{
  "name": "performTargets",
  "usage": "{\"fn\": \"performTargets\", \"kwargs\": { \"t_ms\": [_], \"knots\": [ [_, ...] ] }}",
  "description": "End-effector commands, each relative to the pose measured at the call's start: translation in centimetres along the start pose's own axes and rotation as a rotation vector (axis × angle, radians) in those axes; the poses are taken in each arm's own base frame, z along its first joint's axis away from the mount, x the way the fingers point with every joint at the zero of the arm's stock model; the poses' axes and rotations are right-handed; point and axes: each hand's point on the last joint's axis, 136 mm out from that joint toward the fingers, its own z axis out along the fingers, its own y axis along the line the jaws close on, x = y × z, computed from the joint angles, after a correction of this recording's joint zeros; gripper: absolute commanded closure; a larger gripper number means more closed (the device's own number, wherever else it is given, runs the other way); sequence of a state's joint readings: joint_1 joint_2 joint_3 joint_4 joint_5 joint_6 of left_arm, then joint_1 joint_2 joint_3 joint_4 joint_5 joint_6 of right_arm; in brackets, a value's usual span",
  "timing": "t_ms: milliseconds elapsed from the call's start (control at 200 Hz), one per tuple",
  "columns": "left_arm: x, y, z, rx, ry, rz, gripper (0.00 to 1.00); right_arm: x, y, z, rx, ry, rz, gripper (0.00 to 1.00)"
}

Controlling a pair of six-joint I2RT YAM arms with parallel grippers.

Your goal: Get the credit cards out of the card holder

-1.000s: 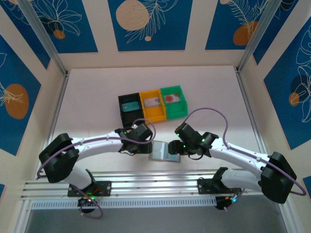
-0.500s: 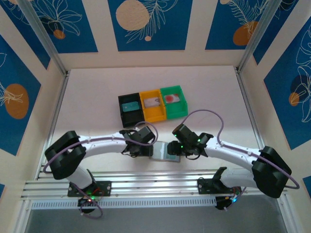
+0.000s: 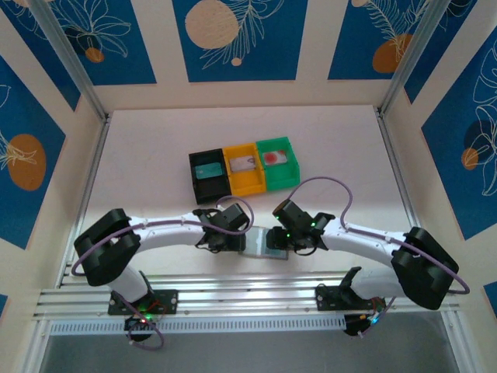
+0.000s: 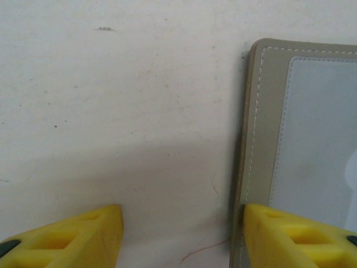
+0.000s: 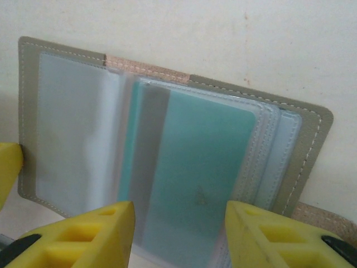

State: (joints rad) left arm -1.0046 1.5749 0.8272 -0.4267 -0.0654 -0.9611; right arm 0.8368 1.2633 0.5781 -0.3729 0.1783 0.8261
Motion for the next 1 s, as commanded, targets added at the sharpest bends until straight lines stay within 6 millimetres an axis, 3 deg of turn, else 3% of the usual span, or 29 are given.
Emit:
{"fn": "performTargets", "kwargs": {
  "t_ms": [0,310,740,995],
  "knots": [
    [1.5,0.2,1.3,-0.009,0.046,-0.001,0.41,0.5,-0.4,0.5,0.001,0.021,0.018,0.54],
    [1.8,0.1,1.7,-0.007,0.055,0.005,0.41,0.1,-1.4,0.1,0.054,-0.008,0.036,0.55],
    [2.3,-0.2,2.3,0.010,0.065,-0.005,0.41,0.6,-0.2,1.3,0.014,0.045,0.028,0.58],
    [2.6,-0.2,2.6,0.018,0.072,-0.008,0.41,0.4,1.0,1.4,-0.027,0.051,0.015,0.67]
  ]
}}
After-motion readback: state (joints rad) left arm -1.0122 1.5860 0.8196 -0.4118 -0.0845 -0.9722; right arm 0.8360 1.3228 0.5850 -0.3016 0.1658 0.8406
